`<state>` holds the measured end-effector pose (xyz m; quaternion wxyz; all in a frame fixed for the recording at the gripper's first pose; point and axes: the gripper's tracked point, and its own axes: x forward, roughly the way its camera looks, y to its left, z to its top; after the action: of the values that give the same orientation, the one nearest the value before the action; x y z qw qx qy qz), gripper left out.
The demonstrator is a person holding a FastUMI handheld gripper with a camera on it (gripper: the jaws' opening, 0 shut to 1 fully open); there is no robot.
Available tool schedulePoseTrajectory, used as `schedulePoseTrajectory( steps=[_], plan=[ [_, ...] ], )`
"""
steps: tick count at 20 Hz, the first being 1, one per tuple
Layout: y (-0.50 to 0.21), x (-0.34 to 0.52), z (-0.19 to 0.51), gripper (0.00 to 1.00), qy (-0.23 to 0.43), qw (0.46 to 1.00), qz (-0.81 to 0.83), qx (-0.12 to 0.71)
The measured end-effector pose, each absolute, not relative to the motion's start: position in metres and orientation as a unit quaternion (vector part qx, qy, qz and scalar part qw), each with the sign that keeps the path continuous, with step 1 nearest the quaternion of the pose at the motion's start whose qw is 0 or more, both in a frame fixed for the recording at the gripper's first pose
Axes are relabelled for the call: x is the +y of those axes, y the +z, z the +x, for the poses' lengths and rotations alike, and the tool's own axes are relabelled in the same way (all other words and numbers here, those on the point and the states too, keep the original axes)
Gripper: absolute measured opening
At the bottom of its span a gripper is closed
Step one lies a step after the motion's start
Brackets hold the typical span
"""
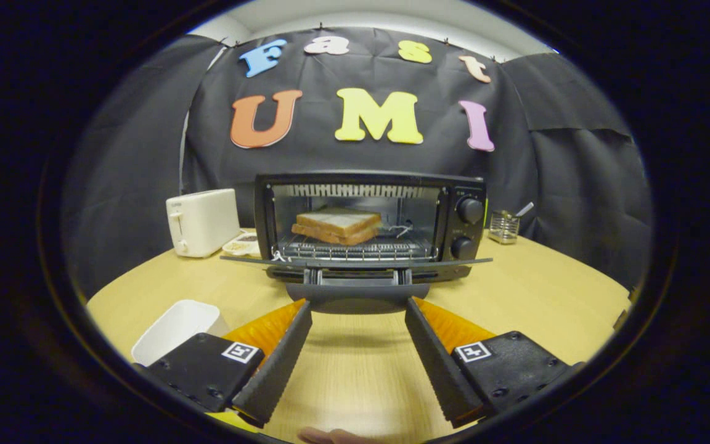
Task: Open the toaster oven, put the food inside, and close the toaster oven door.
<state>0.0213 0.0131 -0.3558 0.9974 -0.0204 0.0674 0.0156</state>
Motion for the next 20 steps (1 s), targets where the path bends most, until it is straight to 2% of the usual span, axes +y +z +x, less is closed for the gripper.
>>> schedulePoseTrajectory(
  steps=[5, 10, 20],
  plan=[
    [-0.339, 0.022, 0.025, 1.0, 0.024, 0.996, -0.074, 0.044],
    [-0.306, 0.024, 0.046, 1.0, 0.038, 0.997, -0.045, 0.041],
    [-0.268, 0.022, 0.089, 1.0, 0.04, 0.995, -0.046, 0.08]
  ],
)
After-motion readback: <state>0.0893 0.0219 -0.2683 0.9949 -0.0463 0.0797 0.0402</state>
